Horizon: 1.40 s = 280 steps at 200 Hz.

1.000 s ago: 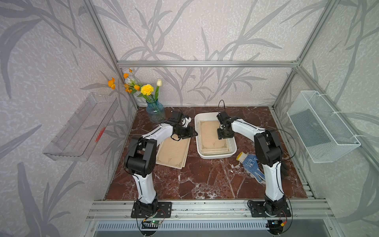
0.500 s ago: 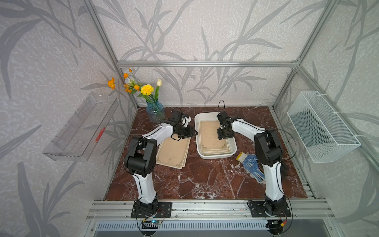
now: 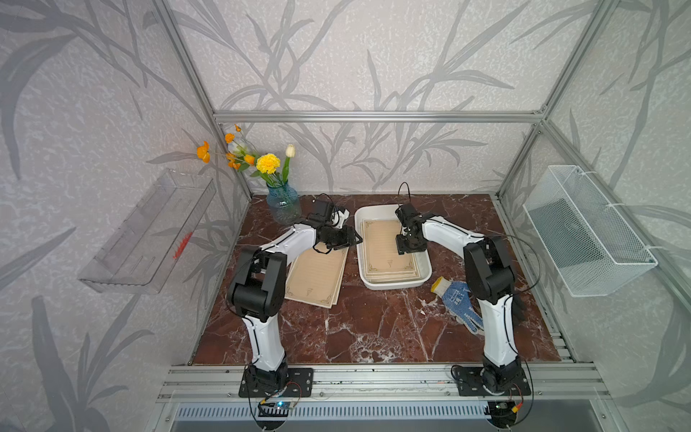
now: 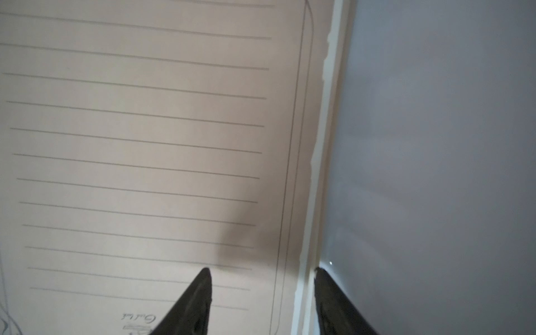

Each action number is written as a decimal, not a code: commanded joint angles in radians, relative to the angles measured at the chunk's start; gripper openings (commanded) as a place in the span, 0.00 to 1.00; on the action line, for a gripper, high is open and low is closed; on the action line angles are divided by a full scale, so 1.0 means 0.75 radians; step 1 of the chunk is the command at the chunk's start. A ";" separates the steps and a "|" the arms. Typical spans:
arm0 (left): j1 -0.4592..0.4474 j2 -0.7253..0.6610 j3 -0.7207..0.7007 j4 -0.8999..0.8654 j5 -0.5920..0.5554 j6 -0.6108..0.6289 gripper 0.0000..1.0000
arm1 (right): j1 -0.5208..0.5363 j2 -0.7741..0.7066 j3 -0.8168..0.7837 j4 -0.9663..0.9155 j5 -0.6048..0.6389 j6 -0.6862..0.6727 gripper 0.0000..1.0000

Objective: Take out the stationery paper from the storage box
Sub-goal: Pick up the stationery paper from the storage box.

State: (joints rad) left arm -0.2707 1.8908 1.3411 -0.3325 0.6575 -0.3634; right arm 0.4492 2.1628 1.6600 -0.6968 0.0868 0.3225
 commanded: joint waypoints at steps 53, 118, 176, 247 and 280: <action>-0.007 0.036 0.045 0.004 0.023 -0.015 0.50 | -0.008 -0.059 -0.001 0.010 -0.018 0.028 0.56; -0.015 0.060 0.061 -0.023 0.020 -0.015 0.49 | -0.008 -0.076 -0.028 0.029 -0.040 0.032 0.48; -0.028 0.081 0.070 -0.042 0.019 -0.017 0.49 | -0.008 -0.074 -0.037 0.036 0.012 0.032 0.53; -0.036 0.102 0.090 -0.071 0.029 -0.019 0.49 | -0.008 -0.053 -0.051 0.049 -0.011 0.060 0.56; -0.036 0.102 0.094 -0.078 0.027 -0.016 0.49 | -0.009 -0.043 -0.046 0.051 -0.014 0.068 0.56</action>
State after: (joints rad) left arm -0.2932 1.9522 1.3758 -0.3676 0.6621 -0.3775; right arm 0.4492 2.1422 1.6310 -0.6559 0.0788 0.3534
